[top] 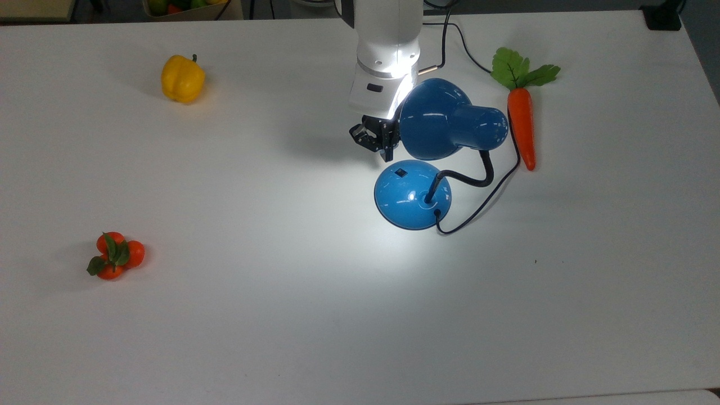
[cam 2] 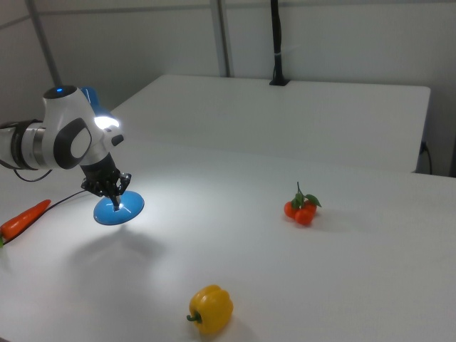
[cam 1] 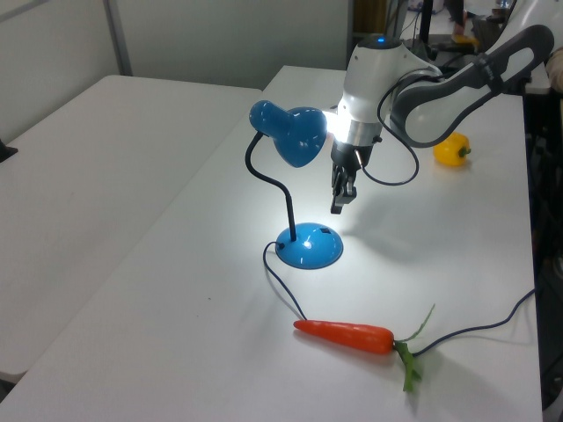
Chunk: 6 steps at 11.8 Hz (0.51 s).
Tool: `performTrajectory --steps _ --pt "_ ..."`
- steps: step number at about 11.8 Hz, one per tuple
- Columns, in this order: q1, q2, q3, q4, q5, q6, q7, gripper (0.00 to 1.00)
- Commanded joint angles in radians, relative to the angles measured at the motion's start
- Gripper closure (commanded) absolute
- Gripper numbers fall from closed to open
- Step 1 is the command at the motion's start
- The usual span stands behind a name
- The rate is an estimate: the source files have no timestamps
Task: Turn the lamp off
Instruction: 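Move the gripper down toward the switch on the blue lamp base, then press down on the lamp base switch with the gripper fingertips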
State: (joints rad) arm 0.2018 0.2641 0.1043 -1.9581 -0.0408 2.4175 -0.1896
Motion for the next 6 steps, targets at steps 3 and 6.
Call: performTrajectory --steps 3,6 --pt "0.002 0.033 0.015 -0.011 0.010 0.089 -0.027 1.00" --pt "0.004 0.043 0.017 -0.011 0.009 0.089 -0.027 1.00"
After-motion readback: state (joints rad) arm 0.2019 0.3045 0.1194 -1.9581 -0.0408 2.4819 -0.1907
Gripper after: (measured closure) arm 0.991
